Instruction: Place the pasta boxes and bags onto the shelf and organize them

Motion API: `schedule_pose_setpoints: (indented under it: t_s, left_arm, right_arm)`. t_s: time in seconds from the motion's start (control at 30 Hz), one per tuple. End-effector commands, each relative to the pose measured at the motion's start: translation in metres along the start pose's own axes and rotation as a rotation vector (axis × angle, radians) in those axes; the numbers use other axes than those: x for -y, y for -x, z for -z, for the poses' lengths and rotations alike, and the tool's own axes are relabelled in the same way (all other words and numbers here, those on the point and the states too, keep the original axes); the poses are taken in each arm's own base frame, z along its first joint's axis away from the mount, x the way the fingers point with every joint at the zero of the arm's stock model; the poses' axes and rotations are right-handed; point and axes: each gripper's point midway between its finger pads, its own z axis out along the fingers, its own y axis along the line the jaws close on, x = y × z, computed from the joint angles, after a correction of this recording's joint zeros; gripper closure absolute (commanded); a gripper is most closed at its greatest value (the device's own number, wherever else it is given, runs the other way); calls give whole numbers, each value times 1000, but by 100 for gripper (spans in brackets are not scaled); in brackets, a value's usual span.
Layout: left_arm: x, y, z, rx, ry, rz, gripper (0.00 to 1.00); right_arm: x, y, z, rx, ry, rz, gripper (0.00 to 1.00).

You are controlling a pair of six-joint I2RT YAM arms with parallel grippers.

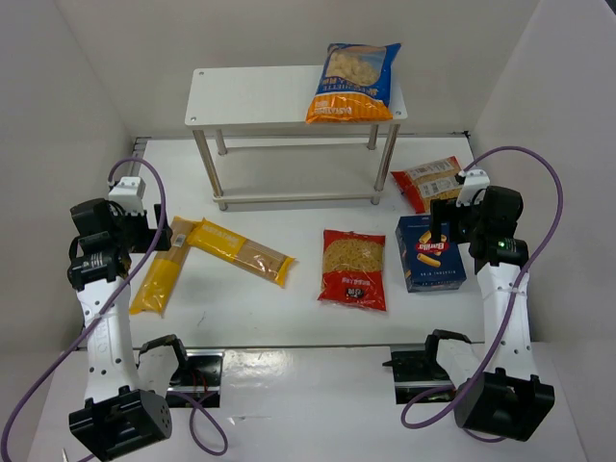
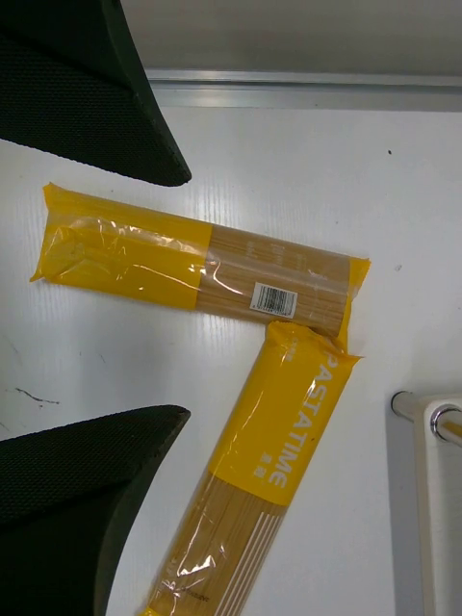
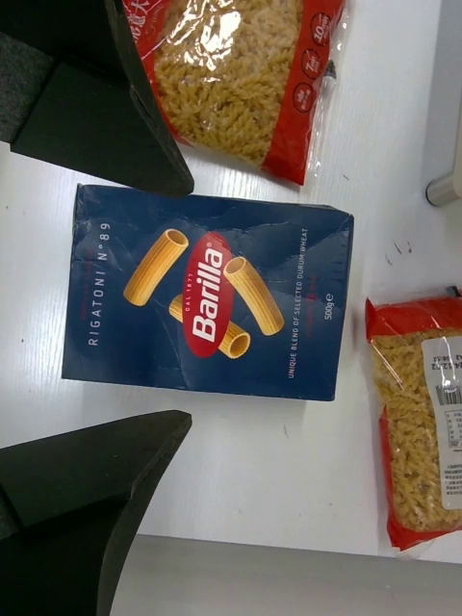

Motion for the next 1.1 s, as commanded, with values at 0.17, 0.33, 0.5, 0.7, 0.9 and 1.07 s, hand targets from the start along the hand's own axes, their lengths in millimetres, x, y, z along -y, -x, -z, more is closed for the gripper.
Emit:
schedule_pose_setpoints:
  t_s: [0.17, 0.33, 0.5, 0.7, 0.9, 1.07]
  left_arm:
    - [2, 4, 0, 23, -17, -16, 0]
    - [1, 2, -2, 14, -18, -14, 0]
    - [0, 2, -2, 12, -9, -13, 0]
    - [-5, 0, 1, 16, 23, -16, 0]
    - [-10, 7, 5, 53, 63, -18, 0]
    - [-28, 8, 8, 74, 172, -2, 0]
  right_arm:
    - [-5, 15, 5, 40, 32, 38, 0]
    - [-19, 15, 8, 41, 116, 68, 0]
    - [-85, 21, 36, 94, 513, 262, 0]
    - [-182, -5, 36, -53, 651, 631, 0]
    - [-249, -49, 27, -103, 782, 877, 0]
    - [-300, -40, 8, 8, 760, 979, 0]
